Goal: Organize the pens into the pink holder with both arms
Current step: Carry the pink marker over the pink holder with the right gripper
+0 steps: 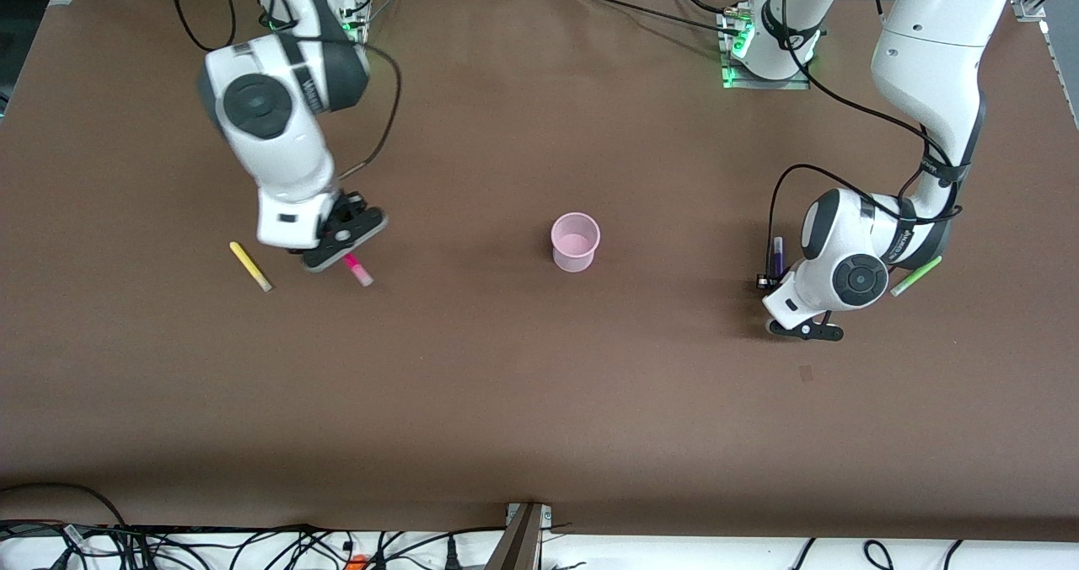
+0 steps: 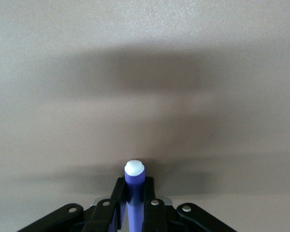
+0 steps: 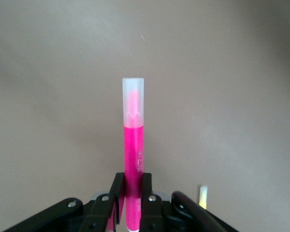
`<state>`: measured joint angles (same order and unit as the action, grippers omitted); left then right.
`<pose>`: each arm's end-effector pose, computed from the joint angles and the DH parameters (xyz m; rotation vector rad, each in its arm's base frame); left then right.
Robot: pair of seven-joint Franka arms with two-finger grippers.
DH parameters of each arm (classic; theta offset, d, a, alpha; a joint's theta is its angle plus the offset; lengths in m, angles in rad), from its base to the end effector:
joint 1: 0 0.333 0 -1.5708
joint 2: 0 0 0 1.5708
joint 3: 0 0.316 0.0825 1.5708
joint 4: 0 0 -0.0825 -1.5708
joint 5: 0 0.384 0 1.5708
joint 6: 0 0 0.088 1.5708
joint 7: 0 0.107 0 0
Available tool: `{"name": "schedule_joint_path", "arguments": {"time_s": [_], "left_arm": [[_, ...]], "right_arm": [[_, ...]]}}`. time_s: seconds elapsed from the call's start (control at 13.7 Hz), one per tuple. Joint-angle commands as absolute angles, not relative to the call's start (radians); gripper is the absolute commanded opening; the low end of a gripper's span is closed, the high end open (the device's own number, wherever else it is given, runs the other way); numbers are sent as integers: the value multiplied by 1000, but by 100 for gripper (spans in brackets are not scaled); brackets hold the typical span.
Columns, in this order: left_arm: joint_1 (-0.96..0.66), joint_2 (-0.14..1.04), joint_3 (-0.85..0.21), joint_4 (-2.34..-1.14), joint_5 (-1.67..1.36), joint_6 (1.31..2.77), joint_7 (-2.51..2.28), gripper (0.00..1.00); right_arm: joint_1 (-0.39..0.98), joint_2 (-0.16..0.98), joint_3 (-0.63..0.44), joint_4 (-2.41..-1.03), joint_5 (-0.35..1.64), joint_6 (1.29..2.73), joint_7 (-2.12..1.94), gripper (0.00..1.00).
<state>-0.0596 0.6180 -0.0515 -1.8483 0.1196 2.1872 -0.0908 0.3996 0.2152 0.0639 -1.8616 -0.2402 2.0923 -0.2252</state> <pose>0.6070 -0.0625 0.1680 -3.0264 0.1481 0.4117 0.5555 0.2625 0.4058 2.7129 1.1558 0.0586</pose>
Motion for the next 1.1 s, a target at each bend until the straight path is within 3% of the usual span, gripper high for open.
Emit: {"name": "schedule_joint_path", "arguments": {"time_s": [0.0, 0.22, 0.44, 0.73, 1.02], "left_arm": [[-63, 591, -58, -1839, 121, 2166, -77, 0], [-57, 549, -144, -1769, 120, 2022, -74, 0], [-52, 546, -155, -1689, 118, 1956, -51, 0], [4, 548, -153, -1591, -7, 1875, 128, 0], [57, 548, -153, -1577, -153, 1871, 357, 0]], "right_arm": [[529, 290, 57, -1751, -337, 2057, -198, 0], [638, 385, 55, -1608, -371, 2057, -198, 0], [762, 494, 51, -1490, -499, 1994, -198, 0], [888, 609, 45, -1410, -580, 1913, -187, 0], [956, 649, 31, -1384, -659, 1855, -95, 0]]}}
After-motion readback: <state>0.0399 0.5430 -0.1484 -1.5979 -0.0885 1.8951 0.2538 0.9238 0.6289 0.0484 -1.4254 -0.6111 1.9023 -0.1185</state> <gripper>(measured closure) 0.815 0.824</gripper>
